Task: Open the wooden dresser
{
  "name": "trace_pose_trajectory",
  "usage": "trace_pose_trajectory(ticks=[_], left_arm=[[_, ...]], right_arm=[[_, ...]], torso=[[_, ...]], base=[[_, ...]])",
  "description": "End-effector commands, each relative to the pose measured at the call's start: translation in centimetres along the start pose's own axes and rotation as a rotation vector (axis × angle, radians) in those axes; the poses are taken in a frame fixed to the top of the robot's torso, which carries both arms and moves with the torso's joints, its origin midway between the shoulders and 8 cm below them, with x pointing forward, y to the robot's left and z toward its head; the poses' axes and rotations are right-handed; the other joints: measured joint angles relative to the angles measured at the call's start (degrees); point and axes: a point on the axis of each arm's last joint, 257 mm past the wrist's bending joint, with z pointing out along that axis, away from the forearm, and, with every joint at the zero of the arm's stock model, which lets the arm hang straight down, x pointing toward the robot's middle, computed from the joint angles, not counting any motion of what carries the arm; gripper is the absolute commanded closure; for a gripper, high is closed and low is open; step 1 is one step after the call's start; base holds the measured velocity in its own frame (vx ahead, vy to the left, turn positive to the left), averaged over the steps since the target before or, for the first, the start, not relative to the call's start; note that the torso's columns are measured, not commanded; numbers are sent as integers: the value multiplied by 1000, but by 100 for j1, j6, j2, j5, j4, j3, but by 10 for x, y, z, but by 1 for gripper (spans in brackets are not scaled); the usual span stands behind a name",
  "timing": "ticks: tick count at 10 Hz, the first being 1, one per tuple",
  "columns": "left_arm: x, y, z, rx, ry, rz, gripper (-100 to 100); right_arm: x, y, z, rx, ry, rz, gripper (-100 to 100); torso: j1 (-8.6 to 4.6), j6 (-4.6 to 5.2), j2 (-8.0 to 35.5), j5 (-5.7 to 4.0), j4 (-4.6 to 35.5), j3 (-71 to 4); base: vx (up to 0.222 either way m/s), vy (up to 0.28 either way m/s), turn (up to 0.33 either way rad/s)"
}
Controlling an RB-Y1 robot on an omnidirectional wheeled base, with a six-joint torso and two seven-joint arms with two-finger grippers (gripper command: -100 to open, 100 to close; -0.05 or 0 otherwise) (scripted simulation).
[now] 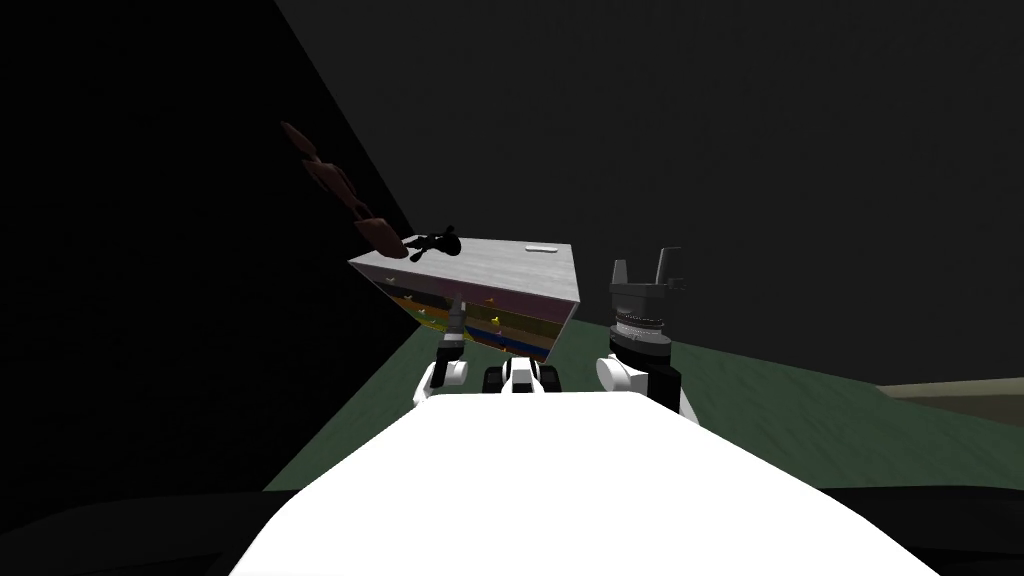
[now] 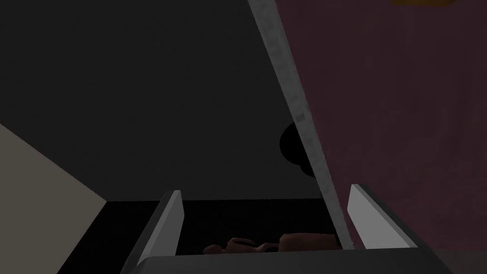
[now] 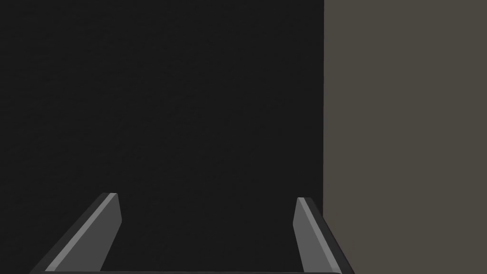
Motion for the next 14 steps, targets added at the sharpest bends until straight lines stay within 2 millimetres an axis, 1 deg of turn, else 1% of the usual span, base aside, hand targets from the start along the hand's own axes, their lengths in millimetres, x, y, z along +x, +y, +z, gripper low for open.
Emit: trace_pose_trajectory(ticks=[1,6,7,9,10,11,12,13,14], left_arm=[[12,26,-3,-53,28,14,-100],[36,72,-17,-152,78,31,-100],[36,72,-17,-152,78,31,-100],[45,86,-23,-186,94,34,-100],[45,86,-23,-186,94,34,-100],[53,97,-28,-211,107,36,-100],[58,104,-31,-227,113,35,-100],[55,100,-29,-215,108,34,-100],[54,97,-22,-218,107,35,-100]], right_arm=[[0,0,0,0,0,0,0],[0,0,0,0,0,0,0],[0,0,0,0,0,0,0],[0,0,0,0,0,0,0],[0,0,0,0,0,0,0],[0,0,0,0,0,0,0],[0,0,0,0,0,0,0],[0,0,0,0,0,0,0],[0,0,0,0,0,0,0]], torso=[[4,1,0,2,0,0],[0,0,2,0,0,1],[1,0,2,1,0,1],[7,0,1,3,0,1],[2,0,2,1,0,1],[2,0,1,1,0,1],[-3,1,0,0,0,1],[-8,1,2,-2,0,1],[4,-1,3,0,1,2]], base=[[4,-59,-33],[2,-60,-30],[2,-39,-10],[2,-30,-24],[2,-26,-7],[4,-36,-27],[1,-51,-28],[0,-26,-4],[61,-14,-14]])
